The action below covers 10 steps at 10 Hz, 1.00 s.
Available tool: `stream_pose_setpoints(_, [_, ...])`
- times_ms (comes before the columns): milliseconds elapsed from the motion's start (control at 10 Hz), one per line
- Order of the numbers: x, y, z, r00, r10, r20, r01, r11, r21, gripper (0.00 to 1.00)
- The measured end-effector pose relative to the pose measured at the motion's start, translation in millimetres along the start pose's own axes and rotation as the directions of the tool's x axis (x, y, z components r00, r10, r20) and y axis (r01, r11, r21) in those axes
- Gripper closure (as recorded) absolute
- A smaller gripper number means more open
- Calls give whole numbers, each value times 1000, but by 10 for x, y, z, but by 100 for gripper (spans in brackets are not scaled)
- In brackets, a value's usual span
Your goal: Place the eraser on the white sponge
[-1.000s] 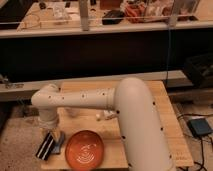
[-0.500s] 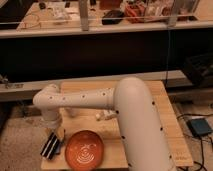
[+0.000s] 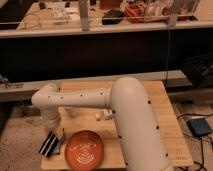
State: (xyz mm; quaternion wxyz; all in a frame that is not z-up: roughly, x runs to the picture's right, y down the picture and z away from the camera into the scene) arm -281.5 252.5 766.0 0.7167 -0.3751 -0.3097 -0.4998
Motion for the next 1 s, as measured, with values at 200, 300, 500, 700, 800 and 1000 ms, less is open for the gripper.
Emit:
stream_pose_setpoints(200, [17,-9,25,1000,31,-7,-31,999,-22,20])
stream_pose_setpoints(300, [43,11,16,998,65,-19,-65,998,-28,20])
stream_pose_setpoints(500, [167,222,-76,986,166,-29,-166,986,-9,20])
stream_pose_setpoints(700, [269,470,-295,963,266,-43,-264,963,50,20])
stream_pose_setpoints(800, [287,511,-365,946,321,-47,-318,946,71,20])
stream_pose_setpoints(1000, [346,587,-516,903,426,-59,-417,900,126,20])
